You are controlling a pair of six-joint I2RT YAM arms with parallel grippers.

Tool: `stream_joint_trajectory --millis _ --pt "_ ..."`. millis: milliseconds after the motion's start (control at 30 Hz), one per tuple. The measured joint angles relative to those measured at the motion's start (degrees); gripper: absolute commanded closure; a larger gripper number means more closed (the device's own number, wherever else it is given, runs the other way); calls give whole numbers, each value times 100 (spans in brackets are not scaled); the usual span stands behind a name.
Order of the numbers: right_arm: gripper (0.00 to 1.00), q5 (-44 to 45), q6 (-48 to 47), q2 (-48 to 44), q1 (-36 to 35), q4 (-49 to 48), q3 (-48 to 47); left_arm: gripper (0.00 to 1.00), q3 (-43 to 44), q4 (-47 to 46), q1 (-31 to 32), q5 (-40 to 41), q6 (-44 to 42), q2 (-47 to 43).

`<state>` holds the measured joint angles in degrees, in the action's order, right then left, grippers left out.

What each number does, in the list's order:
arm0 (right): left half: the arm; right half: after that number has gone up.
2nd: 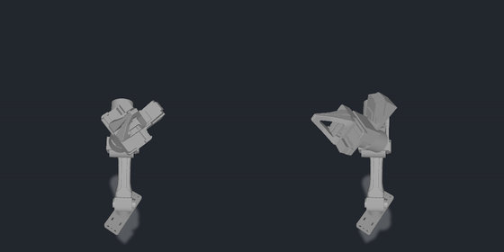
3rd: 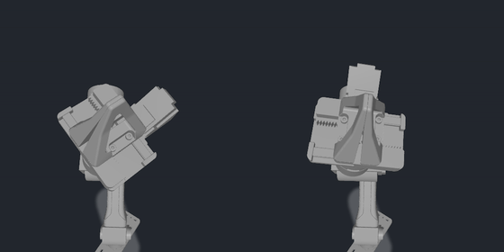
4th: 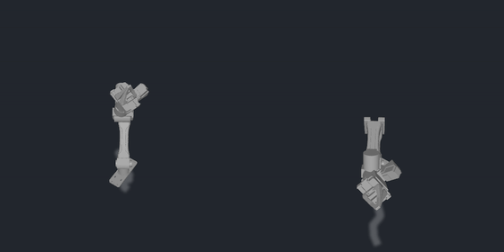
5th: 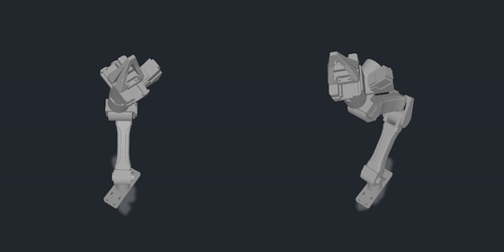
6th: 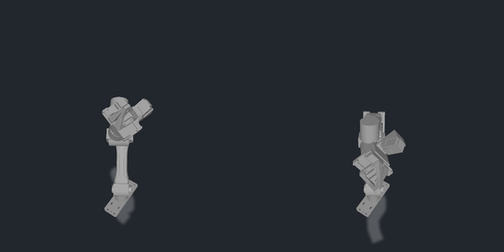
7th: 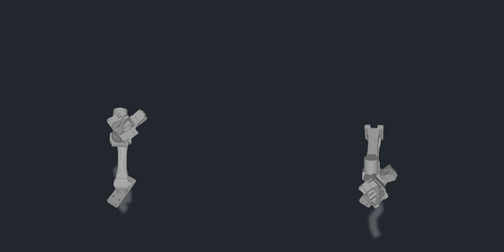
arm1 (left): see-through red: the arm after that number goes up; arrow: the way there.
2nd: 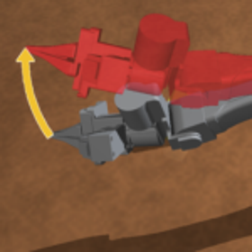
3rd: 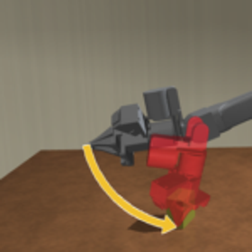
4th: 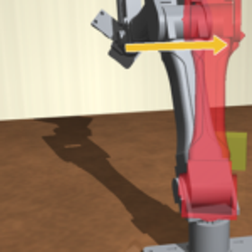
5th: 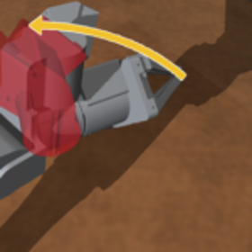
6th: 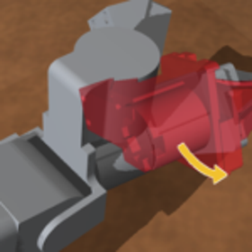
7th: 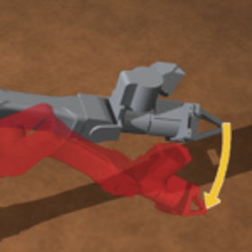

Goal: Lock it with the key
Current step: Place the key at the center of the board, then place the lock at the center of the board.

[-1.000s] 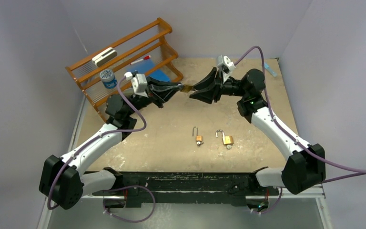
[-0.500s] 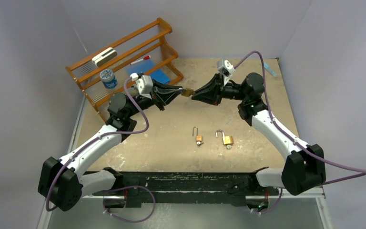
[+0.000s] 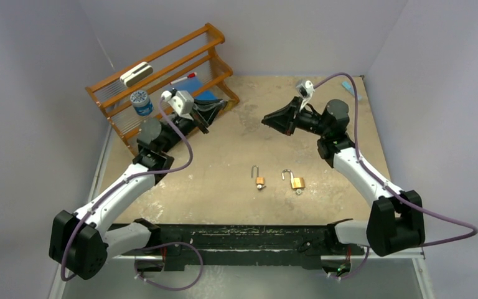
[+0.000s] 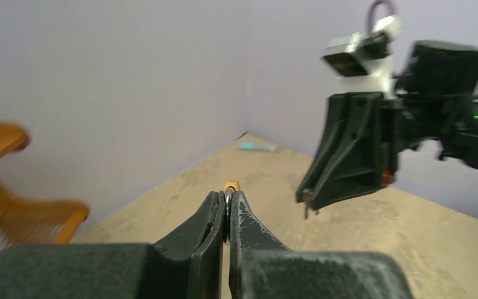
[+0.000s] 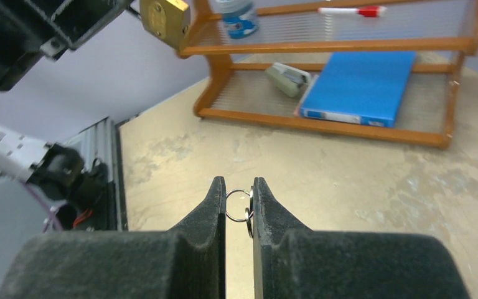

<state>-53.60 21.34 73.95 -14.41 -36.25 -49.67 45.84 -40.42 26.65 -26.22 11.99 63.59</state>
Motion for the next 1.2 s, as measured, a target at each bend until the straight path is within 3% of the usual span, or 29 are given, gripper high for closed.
stream_joint_trajectory --millis 233,467,933,1200 --pt "100 1453 -79 476 -66 597 -201 100 -61 590 0 1797 -402 946" --pt "100 2745 -63 1499 -549 824 -540 100 -195 787 17 2876 -400 2317" --pt "100 3805 822 4212 -1202 1038 -2400 100 -179 750 118 3309 -197 3265" --pt "100 3803 1088 4791 -1537 1106 -2612 100 -129 758 118 3416 -168 3733"
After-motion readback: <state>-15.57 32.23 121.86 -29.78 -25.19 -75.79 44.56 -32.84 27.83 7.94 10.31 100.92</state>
